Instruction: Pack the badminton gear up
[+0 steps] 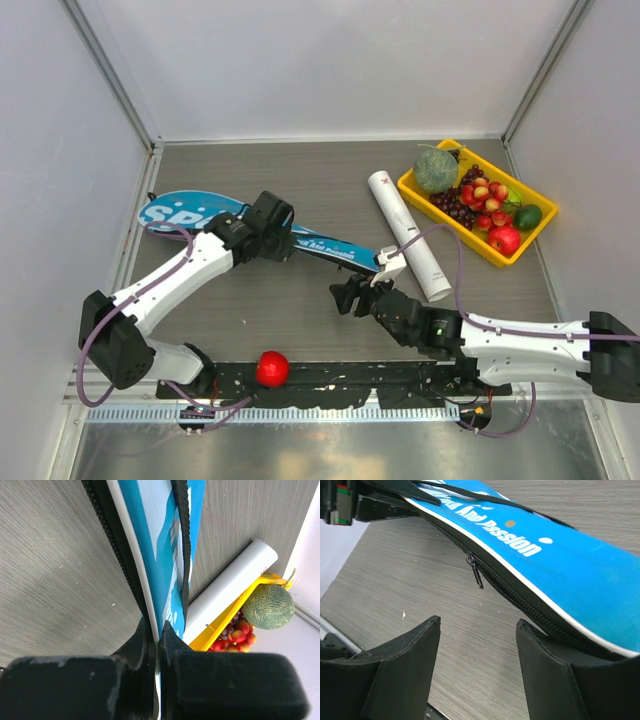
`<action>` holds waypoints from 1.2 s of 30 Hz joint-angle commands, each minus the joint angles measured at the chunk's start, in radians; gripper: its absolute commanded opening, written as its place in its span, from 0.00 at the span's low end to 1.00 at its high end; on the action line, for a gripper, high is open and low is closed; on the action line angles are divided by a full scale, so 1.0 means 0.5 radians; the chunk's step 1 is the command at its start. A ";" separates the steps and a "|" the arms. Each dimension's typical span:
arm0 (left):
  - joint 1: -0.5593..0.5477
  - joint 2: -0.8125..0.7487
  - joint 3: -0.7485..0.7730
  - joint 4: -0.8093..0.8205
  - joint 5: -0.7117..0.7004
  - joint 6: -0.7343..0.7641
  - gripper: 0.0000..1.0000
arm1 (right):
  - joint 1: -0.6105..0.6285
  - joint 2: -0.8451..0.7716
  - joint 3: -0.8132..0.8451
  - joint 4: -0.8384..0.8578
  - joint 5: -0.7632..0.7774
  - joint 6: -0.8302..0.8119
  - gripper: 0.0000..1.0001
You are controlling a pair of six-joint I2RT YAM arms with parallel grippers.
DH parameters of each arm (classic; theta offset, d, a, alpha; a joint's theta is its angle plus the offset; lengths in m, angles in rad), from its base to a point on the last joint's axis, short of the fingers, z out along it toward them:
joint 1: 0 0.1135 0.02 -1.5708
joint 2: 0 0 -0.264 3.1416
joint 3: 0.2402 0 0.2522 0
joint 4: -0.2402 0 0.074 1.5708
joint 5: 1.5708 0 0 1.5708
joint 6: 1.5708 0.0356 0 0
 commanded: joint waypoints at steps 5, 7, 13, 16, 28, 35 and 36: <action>0.013 -0.090 0.053 0.059 0.091 -0.083 0.00 | -0.032 0.201 0.180 0.258 0.197 -0.038 0.66; 0.013 -0.093 0.053 0.050 0.110 -0.080 0.00 | -0.044 0.223 0.202 0.291 0.212 -0.047 0.65; 0.013 -0.130 0.025 0.041 0.101 -0.089 0.00 | -0.090 0.250 0.244 0.338 0.179 -0.090 0.63; 0.010 -0.133 0.028 0.041 0.125 -0.092 0.00 | -0.130 0.284 0.260 0.356 0.148 -0.078 0.62; 0.013 -0.130 -0.008 0.071 0.165 -0.092 0.00 | -0.210 0.315 0.248 0.417 0.145 -0.025 0.41; 0.013 -0.118 -0.058 0.102 0.131 -0.095 0.00 | -0.228 0.217 0.208 0.420 0.093 -0.077 0.05; 0.013 -0.115 -0.055 0.096 0.104 -0.092 0.00 | -0.231 0.192 0.205 0.387 0.084 -0.087 0.05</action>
